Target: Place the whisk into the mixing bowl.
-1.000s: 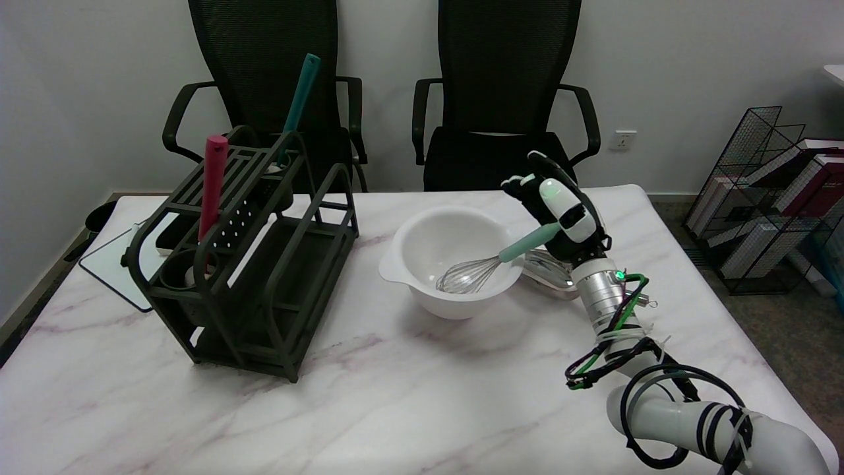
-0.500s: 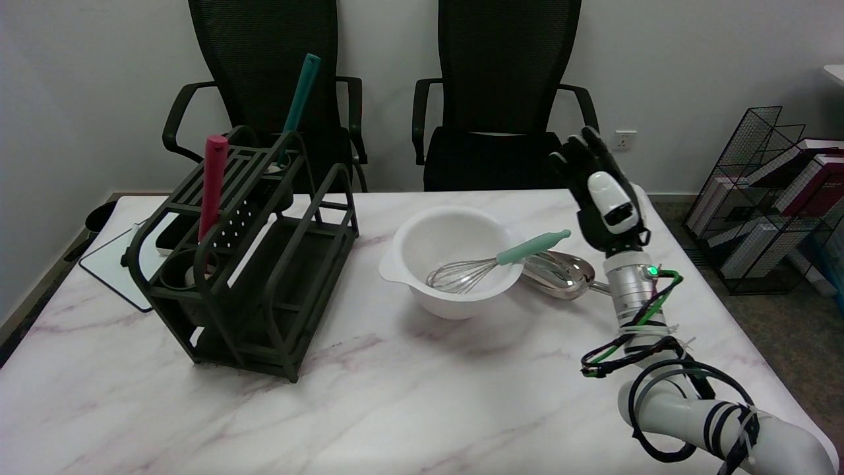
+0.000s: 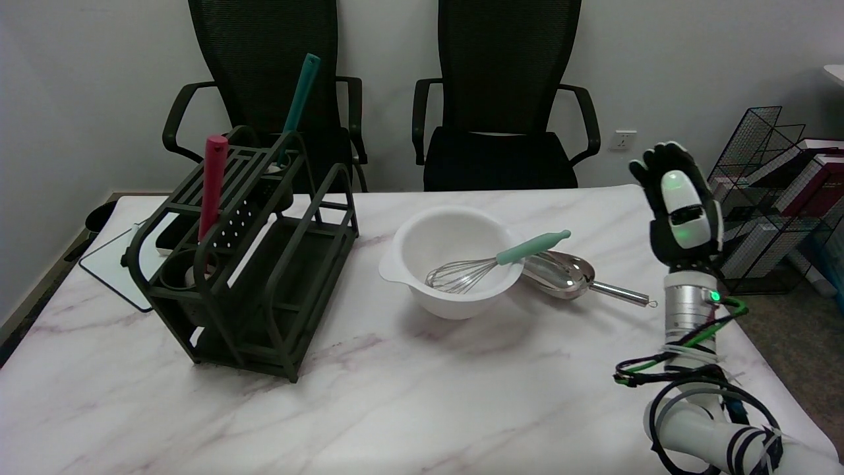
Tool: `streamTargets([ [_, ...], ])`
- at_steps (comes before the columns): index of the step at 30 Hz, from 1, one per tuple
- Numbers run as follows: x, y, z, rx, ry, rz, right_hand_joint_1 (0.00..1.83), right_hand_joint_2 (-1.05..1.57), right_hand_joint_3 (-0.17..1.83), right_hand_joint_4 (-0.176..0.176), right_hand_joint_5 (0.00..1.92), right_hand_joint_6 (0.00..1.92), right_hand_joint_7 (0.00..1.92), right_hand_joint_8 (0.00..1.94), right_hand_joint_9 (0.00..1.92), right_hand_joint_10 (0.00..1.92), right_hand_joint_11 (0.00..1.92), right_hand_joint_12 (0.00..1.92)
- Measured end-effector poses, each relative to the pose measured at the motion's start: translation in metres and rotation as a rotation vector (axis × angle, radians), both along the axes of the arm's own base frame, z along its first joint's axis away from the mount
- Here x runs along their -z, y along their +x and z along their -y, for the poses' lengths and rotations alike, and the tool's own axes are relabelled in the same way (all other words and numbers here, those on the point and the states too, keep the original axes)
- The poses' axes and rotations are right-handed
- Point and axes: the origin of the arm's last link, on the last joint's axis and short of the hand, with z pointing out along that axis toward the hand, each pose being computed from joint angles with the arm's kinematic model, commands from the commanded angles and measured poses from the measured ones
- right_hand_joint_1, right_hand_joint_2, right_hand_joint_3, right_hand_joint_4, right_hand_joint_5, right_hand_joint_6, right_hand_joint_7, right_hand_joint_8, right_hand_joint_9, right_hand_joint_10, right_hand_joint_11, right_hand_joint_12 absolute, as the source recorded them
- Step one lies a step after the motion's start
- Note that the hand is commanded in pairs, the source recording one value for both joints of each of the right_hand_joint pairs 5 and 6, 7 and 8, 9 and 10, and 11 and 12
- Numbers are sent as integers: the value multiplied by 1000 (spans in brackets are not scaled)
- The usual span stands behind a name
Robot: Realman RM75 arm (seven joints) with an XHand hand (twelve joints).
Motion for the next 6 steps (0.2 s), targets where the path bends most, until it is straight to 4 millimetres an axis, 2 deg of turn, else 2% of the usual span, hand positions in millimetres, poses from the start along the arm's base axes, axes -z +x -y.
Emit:
streamTargets([
  [6, -9, -4, -26, -26, -75, -24, 1034, 473, 1029, 0, 754, 754, 750, 750, 597, 597, 712, 712],
])
